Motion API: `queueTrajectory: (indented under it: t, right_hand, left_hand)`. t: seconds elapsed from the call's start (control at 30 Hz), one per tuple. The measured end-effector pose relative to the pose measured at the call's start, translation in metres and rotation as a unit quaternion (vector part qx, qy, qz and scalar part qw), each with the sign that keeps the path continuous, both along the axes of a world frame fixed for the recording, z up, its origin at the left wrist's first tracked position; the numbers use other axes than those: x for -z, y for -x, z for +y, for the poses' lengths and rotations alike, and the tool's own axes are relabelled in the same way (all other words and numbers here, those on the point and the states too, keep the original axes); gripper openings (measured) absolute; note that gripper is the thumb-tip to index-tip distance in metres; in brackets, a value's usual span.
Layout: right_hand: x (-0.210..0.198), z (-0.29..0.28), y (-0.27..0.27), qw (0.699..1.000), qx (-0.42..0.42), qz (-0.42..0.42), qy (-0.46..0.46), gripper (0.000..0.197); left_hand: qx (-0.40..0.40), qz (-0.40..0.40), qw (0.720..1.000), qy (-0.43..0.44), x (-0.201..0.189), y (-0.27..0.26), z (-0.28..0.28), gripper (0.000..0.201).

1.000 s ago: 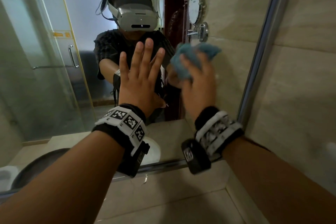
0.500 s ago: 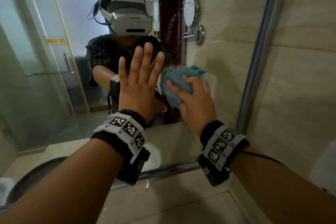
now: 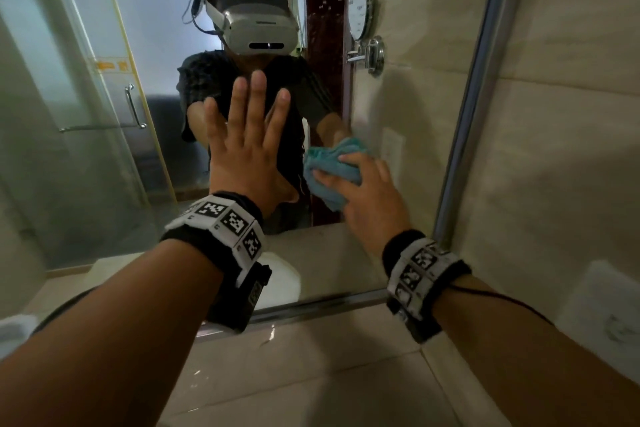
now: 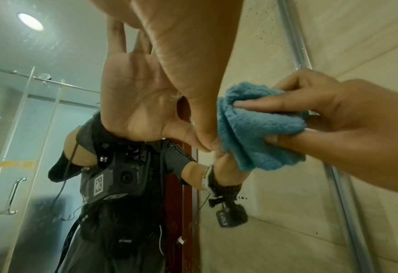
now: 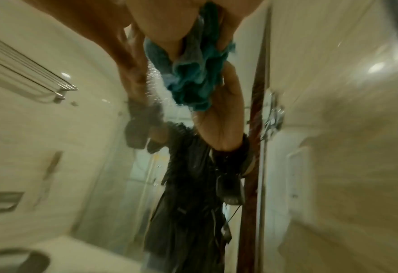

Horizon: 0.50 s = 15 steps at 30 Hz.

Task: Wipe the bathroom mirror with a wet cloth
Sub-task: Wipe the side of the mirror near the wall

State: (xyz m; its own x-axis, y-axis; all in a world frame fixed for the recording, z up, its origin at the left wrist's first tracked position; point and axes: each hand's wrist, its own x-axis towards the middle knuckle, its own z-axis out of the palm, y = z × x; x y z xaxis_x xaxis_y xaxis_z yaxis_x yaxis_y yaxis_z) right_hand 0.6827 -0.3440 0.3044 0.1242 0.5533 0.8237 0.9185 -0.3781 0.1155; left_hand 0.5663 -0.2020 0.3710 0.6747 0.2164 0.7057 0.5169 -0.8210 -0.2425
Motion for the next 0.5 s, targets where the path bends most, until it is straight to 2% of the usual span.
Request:
queueTrajectory:
  t: [0.03, 0.07, 0.13, 0.2, 0.27, 0.3, 0.33, 0.37, 0.4, 0.43, 0.5]
  right_hand:
    - [-0.007, -0.004, -0.012, 0.998, -0.029, 0.017, -0.054, 0.047]
    - [-0.023, -0.011, -0.020, 0.992, -0.015, 0.046, -0.118, 0.040]
    - [-0.057, -0.026, -0.035, 0.964, 0.106, 0.093, -0.224, 0.031]
    - [-0.066, -0.031, -0.044, 0.935, 0.113, 0.157, -0.298, 0.038]
    - [-0.052, -0.019, -0.024, 0.955, 0.116, 0.142, -0.234, 0.036]
    - [-0.036, -0.013, -0.013, 0.966, 0.087, 0.142, -0.197, 0.031]
    - [-0.018, -0.010, -0.009, 0.981, 0.030, 0.114, -0.152, 0.032]
    - [-0.007, -0.010, -0.002, 0.995, -0.008, 0.052, -0.082, 0.038]
    - [-0.001, -0.015, -0.006, 1.000, -0.007, -0.008, -0.026, 0.044]
    - [-0.004, -0.024, -0.015, 1.000, -0.003, 0.005, -0.024, 0.046]
    - [-0.028, -0.039, -0.035, 0.980, 0.007, 0.134, -0.147, 0.044]
  left_hand:
    - [-0.005, 0.004, 1.000, 0.002, 0.000, 0.000, 0.000, 0.142]
    - [-0.010, 0.010, 1.000, 0.005, 0.000, 0.000, -0.001, 0.142]
    - [-0.017, 0.014, 1.000, 0.010, 0.001, -0.002, -0.001, 0.143]
    - [-0.016, 0.011, 1.000, 0.013, 0.001, -0.004, -0.002, 0.144]
    - [-0.017, 0.008, 1.000, 0.016, 0.002, -0.004, -0.003, 0.145]
    - [-0.017, 0.006, 1.000, 0.017, 0.002, -0.003, -0.004, 0.145]
    - [-0.017, 0.005, 1.000, 0.019, 0.001, -0.003, -0.005, 0.144]
    - [-0.017, 0.006, 1.000, 0.019, 0.001, -0.002, -0.005, 0.144]
    - [-0.017, 0.007, 1.000, 0.020, 0.000, -0.002, -0.006, 0.144]
    - [-0.017, 0.008, 1.000, 0.021, 0.000, -0.002, -0.007, 0.144]
    - [-0.018, 0.007, 0.999, 0.026, 0.000, -0.003, -0.008, 0.145]
